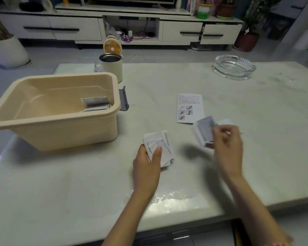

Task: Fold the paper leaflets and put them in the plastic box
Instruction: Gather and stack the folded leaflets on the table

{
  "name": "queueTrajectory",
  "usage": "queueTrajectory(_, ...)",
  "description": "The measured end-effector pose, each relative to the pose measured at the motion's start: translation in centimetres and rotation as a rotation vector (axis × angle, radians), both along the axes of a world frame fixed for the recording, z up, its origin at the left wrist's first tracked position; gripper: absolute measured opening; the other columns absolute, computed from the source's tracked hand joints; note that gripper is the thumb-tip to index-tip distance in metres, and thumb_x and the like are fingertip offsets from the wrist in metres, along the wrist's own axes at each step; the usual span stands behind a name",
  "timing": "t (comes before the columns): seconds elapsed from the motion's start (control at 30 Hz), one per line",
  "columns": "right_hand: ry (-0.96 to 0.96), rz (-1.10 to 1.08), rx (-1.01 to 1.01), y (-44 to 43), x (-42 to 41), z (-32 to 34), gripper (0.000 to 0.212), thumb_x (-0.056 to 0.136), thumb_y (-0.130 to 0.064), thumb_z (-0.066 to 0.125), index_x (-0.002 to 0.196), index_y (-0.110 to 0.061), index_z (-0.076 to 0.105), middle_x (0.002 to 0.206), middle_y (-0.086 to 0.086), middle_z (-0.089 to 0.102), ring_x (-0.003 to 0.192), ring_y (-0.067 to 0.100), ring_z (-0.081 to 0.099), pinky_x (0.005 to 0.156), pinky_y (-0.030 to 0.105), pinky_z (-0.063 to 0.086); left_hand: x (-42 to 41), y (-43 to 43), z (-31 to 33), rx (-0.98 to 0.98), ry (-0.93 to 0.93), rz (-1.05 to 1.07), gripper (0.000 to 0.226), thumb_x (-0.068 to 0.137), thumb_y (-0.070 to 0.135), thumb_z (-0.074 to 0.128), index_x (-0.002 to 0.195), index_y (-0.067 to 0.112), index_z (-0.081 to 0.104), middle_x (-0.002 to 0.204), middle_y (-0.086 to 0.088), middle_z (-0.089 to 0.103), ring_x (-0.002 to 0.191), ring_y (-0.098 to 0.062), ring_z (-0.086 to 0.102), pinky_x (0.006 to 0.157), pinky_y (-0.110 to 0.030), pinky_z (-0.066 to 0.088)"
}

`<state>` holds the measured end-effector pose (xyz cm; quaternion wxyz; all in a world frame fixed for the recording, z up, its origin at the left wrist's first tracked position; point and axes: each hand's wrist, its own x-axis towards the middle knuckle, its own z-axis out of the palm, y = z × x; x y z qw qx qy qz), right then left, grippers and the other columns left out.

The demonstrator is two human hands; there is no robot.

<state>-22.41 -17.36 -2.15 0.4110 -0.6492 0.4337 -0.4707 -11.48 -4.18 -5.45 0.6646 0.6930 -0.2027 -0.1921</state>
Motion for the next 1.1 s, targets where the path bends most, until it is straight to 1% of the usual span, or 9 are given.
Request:
queueTrajectory(0.13, 0.213, 0.198, -0.194, 8.0, 3.6, -2.7, 0.003, 0.095, -0.019, 0.05, 0.098, -0.017, 0.051, 0.089, -0.004, 0.062, 0.081, 0.018, 0.06, 0.07, 0.022, 0.043, 0.0, 0.1, 0.0, 0.046, -0.015, 0.04, 0.013, 0.09, 0.018, 0.057, 0.085, 0.03, 0.055, 0.086, 0.013, 0.063, 0.08, -0.005, 0.06, 0.069, -0.017, 0.045)
queueTrajectory(0.2, 0.338, 0.229, -0.373, 9.5, 4.3, -3.7, 0.019, 0.092, -0.022, 0.044, 0.106, -0.012, 0.052, 0.106, 0.008, 0.064, 0.092, 0.023, 0.059, 0.08, 0.018, 0.041, 0.2, 0.3, -0.1, 0.047, 0.013, 0.074, 0.016, 0.092, 0.014, 0.054, 0.085, 0.029, 0.055, 0.089, 0.01, 0.065, 0.084, -0.012, 0.062, 0.073, -0.024, 0.048)
queueTrajectory(0.33, 0.284, 0.297, -0.313, 10.0, 4.4, -3.8, 0.03, 0.089, -0.04, 0.044, 0.101, -0.016, 0.059, 0.12, 0.0, 0.054, 0.107, 0.005, 0.044, 0.091, 0.001, 0.029, 0.5, 0.4, -0.1, 0.011, 0.087, 0.094, 0.02, 0.093, 0.012, 0.05, 0.084, 0.029, 0.056, 0.094, 0.006, 0.068, 0.091, -0.016, 0.065, 0.082, -0.033, 0.052)
queueTrajectory(0.47, 0.166, 0.258, -0.175, 9.1, 4.1, -3.8, 0.009, 0.084, -0.026, 0.065, 0.087, -0.025, 0.057, 0.098, -0.007, 0.057, 0.093, 0.007, 0.053, 0.078, 0.007, 0.038, 0.4, 0.5, 0.0, -0.039, 0.084, 0.048, 0.014, 0.092, 0.013, 0.055, 0.087, 0.027, 0.058, 0.093, 0.005, 0.068, 0.089, -0.013, 0.065, 0.078, -0.027, 0.051)
queueTrajectory(0.53, 0.107, 0.233, -0.086, 8.6, 4.0, -3.6, 0.023, 0.081, -0.014, 0.071, 0.083, -0.027, 0.054, 0.088, -0.008, 0.058, 0.083, 0.004, 0.056, 0.072, 0.009, 0.04, 0.3, 0.6, 0.1, -0.059, 0.088, 0.027, 0.01, 0.091, 0.016, 0.056, 0.089, 0.025, 0.058, 0.094, 0.004, 0.069, 0.089, -0.012, 0.066, 0.078, -0.026, 0.051)
queueTrajectory(0.67, -0.054, 0.207, 0.057, 8.4, 4.1, -2.9, 0.024, 0.089, -0.011, 0.061, 0.095, -0.029, 0.047, 0.079, -0.004, 0.061, 0.069, 0.001, 0.058, 0.064, 0.012, 0.044, 0.4, 0.7, 0.2, -0.083, 0.116, -0.008, 0.012, 0.093, 0.015, 0.053, 0.091, 0.026, 0.057, 0.096, 0.008, 0.068, 0.089, -0.006, 0.065, 0.073, -0.015, 0.049)
queueTrajectory(0.77, 0.015, 0.185, -0.015, 8.7, 4.6, -3.1, 0.021, 0.091, -0.018, 0.058, 0.093, -0.035, 0.048, 0.085, -0.003, 0.062, 0.075, 0.012, 0.058, 0.067, 0.022, 0.047, 0.3, 0.7, 0.3, -0.081, 0.129, -0.055, 0.012, 0.097, 0.018, 0.045, 0.093, 0.025, 0.054, 0.098, 0.007, 0.067, 0.092, -0.008, 0.065, 0.078, -0.018, 0.05)
queueTrajectory(0.93, 0.062, 0.157, -0.059, 8.7, 4.9, -3.9, 0.011, 0.086, -0.017, 0.065, 0.09, -0.024, 0.057, 0.085, -0.004, 0.059, 0.072, 0.008, 0.052, 0.065, 0.014, 0.041, 0.1, 0.6, -0.1, -0.02, 0.048, -0.164, 0.036, 0.081, 0.059, 0.046, 0.092, 0.025, 0.049, 0.092, 0.01, 0.065, 0.088, -0.006, 0.064, 0.077, -0.021, 0.05)
queueTrajectory(1.1, 0.168, 0.216, -0.227, 4.4, 3.1, -2.5, 0.012, 0.085, -0.005, 0.062, 0.085, -0.017, 0.064, 0.085, -0.001, 0.06, 0.08, 0.011, 0.056, 0.071, 0.015, 0.041, 0.0, 0.6, 0.7, 0.032, 0.003, -0.142, 0.014, 0.097, 0.02, 0.045, 0.086, 0.028, 0.045, 0.085, 0.015, 0.058, 0.068, 0.016, 0.059, 0.056, -0.004, 0.042)
